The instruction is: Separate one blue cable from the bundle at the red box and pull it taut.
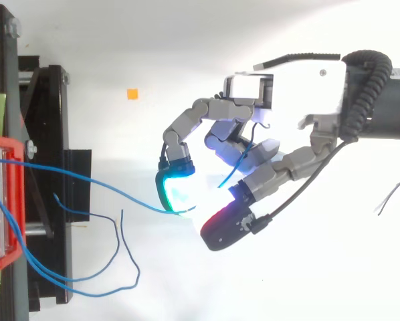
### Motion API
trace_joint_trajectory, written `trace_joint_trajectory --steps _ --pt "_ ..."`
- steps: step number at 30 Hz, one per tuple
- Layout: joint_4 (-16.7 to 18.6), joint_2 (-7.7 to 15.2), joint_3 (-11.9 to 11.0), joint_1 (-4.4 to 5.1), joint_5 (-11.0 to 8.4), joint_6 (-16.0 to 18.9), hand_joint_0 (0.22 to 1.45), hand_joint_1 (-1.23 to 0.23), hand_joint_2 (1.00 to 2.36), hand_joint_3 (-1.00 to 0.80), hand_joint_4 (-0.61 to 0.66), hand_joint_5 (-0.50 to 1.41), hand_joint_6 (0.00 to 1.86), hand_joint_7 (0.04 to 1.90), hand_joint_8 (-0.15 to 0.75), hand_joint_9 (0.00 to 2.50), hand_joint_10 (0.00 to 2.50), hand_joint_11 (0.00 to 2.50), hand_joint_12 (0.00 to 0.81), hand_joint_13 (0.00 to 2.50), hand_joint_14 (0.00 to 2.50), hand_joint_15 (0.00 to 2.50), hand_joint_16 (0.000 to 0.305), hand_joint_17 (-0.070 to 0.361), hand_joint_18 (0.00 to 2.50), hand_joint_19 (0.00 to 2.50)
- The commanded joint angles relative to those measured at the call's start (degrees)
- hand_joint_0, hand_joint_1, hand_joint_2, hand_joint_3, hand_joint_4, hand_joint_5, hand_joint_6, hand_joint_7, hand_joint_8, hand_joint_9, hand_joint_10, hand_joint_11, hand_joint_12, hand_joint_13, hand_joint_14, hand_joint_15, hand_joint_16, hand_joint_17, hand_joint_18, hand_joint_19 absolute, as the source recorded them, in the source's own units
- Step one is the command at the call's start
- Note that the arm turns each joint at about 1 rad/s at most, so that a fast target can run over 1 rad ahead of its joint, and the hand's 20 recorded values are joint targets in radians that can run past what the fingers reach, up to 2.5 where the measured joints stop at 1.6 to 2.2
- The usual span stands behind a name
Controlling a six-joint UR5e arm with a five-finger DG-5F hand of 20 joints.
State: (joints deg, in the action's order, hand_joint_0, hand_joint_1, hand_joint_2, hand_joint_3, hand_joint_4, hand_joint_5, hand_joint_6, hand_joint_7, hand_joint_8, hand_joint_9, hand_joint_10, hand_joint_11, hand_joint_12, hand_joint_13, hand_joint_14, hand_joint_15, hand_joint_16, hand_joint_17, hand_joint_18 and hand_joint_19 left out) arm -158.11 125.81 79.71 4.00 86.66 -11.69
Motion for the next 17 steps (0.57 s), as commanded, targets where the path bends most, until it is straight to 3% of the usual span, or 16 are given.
trace_joint_trajectory --steps 1,17 --pt "0.0 0.0 0.0 -0.05 0.00 0.0 0.60 -0.87 1.01 -0.02 -0.12 -0.03 0.88 1.04 0.250 1.01 2.50 1.25 0.425 1.23 1.13 1.24 0.065 0.146 1.24 1.51" --pt "0.0 0.0 0.0 -0.05 0.00 -0.1 0.60 -0.87 1.01 -0.02 -0.12 -0.03 0.88 1.05 0.250 1.02 2.50 1.26 0.425 1.24 1.09 1.27 0.065 0.147 1.25 1.52"
